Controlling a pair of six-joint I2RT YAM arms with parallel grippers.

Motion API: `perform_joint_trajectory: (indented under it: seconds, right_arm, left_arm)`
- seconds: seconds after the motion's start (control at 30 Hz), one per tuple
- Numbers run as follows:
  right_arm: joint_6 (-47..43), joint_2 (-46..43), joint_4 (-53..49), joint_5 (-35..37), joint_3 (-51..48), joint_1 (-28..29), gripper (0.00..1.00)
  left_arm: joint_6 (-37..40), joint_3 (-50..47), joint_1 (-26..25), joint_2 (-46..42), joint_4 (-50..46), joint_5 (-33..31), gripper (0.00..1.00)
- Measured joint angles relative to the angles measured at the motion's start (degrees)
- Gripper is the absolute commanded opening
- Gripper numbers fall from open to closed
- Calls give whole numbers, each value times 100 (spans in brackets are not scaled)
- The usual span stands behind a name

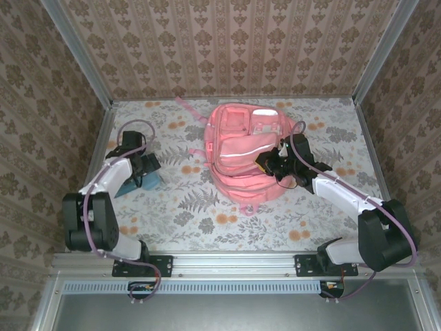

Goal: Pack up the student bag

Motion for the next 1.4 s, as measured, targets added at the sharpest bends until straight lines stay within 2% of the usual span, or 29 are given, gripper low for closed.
perform_joint_trajectory:
  seconds: [0.2, 0.37, 0.53, 0.77, 0.93, 1.0, 1.2, 1.4]
  right_arm:
    - [15, 0, 37, 0, 0, 11, 3]
    - [15, 0, 37, 2, 0, 20, 4]
    - [11, 0, 33, 4, 0, 20, 4]
    - [-9, 0, 11, 22, 0, 20, 4]
    - [-26, -4, -52, 37, 0, 20, 4]
    - [-33, -13, -90, 52, 0, 20, 4]
    - [-31, -92, -96, 103, -50, 20, 4]
    - [-31, -98, -107, 116, -76, 20, 4]
  left_arm:
    - [96, 487, 9, 850, -20, 46, 65]
    - [120, 562, -120, 935, -13, 140, 63]
    - [146, 516, -693, 909, -37, 236, 63]
    - [-22, 96, -1993, 455, -254, 446, 70]
    - [-225, 33, -2555, 162, -695, 621, 84]
    - [-210, 66, -2588, 37, -872, 601, 91]
    - [61, 431, -2433, -50, -1038, 527, 100]
    - [632, 763, -2118, 660, -1025, 909, 100]
